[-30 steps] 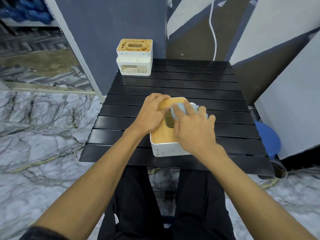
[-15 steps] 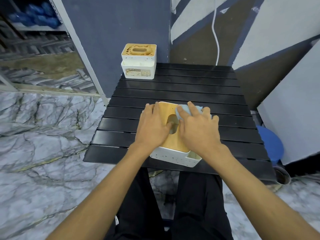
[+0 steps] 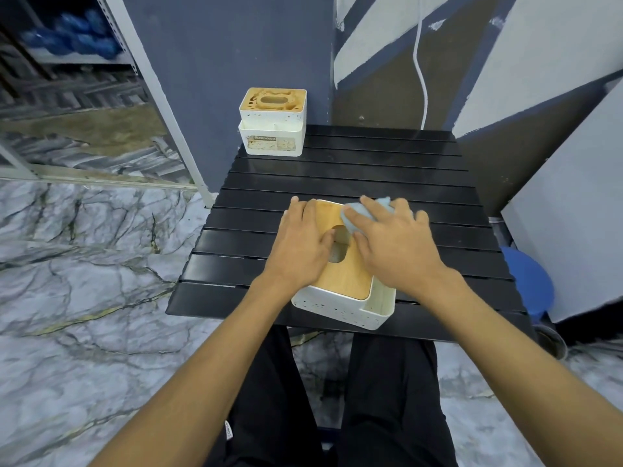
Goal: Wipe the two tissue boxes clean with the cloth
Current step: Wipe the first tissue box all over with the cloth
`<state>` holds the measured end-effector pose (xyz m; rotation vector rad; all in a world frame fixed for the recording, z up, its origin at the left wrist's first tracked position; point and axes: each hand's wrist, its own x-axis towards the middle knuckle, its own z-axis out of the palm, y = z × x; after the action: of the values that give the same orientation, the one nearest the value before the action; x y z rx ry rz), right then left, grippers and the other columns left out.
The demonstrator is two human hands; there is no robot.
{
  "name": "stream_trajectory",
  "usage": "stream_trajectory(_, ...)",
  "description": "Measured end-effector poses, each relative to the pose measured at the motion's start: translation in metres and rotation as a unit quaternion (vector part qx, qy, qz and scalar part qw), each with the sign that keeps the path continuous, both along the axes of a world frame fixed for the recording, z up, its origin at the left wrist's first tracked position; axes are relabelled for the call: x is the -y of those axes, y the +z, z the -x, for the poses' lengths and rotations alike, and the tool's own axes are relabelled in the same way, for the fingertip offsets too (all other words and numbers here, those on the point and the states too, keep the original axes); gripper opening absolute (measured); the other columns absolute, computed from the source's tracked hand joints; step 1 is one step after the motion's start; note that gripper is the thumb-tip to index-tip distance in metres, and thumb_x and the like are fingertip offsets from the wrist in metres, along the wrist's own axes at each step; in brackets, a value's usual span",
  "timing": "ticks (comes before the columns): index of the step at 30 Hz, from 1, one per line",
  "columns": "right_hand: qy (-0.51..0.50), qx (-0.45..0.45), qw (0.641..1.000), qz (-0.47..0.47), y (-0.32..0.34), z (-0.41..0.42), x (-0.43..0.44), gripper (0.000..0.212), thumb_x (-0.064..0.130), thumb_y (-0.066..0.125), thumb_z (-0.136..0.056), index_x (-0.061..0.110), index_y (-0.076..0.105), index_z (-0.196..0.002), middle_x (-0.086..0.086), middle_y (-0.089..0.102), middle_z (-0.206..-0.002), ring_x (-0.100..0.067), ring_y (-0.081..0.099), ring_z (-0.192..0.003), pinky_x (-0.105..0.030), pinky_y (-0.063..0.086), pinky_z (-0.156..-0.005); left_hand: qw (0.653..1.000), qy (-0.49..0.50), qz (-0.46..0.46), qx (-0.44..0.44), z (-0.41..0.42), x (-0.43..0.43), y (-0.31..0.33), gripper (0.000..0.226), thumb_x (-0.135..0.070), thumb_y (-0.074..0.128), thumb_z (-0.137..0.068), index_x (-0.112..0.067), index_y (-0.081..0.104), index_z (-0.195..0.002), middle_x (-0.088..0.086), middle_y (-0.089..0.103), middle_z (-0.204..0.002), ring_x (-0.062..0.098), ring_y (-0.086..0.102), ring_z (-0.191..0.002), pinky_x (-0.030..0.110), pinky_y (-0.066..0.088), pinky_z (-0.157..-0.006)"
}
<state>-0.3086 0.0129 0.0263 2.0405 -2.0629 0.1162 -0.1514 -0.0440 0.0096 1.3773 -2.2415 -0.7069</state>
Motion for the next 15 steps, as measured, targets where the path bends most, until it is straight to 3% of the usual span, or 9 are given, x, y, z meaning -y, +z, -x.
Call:
stream_trajectory(4, -0.023, 0.006, 0.999, 0.029, -0.008, -0.002, -0.010, 0.038, 0.031, 0.051, -0.092, 0.027, 0.060, -0.128, -0.007, 0.059, -0.134, -0.039, 0.054, -0.094, -0.046, 0.043, -0.068, 1.000, -0.009, -0.019, 0.000, -0.001, 0.001, -0.001, 0.059, -0.029, 0.047, -0.104, -0.005, 0.024, -0.152, 0.009, 0.022, -0.160, 0.023, 0.002, -0.154, 0.037, 0.012, -0.123)
stream_trajectory(6, -0.004, 0.003, 1.000, 0.021, -0.003, -0.013, 0.004, 0.041, 0.032, 0.046, -0.089, 0.028, 0.061, -0.127, -0.009, 0.059, -0.136, -0.041, 0.054, -0.100, -0.049, 0.043, -0.073, 1.000, -0.019, -0.024, -0.007, -0.002, 0.001, 0.001, 0.055, -0.023, 0.048, -0.103, -0.005, 0.026, -0.151, 0.009, 0.025, -0.158, 0.025, 0.004, -0.154, 0.038, 0.013, -0.123)
stream_trajectory(9, 0.025, -0.009, 1.000, -0.002, 0.001, -0.025, 0.025, 0.044, 0.032, 0.040, -0.097, 0.032, 0.047, -0.140, -0.006, 0.045, -0.150, -0.039, 0.045, -0.119, -0.051, 0.038, -0.086, 0.998, -0.033, -0.032, -0.042, -0.002, -0.001, 0.006, 0.049, -0.008, 0.047, -0.100, -0.005, 0.033, -0.147, 0.009, 0.033, -0.152, 0.026, 0.009, -0.152, 0.040, 0.012, -0.124)
stream_trajectory(15, -0.029, -0.005, 1.000, 0.002, -0.001, -0.011, 0.014, 0.044, 0.033, 0.039, -0.098, 0.031, 0.041, -0.142, -0.003, 0.042, -0.151, -0.037, 0.044, -0.115, -0.049, 0.039, -0.084, 0.998, -0.006, -0.051, -0.030, -0.002, 0.001, 0.001, 0.062, -0.027, 0.050, -0.103, -0.006, 0.020, -0.154, 0.008, 0.021, -0.161, 0.022, -0.001, -0.154, 0.037, 0.011, -0.124)
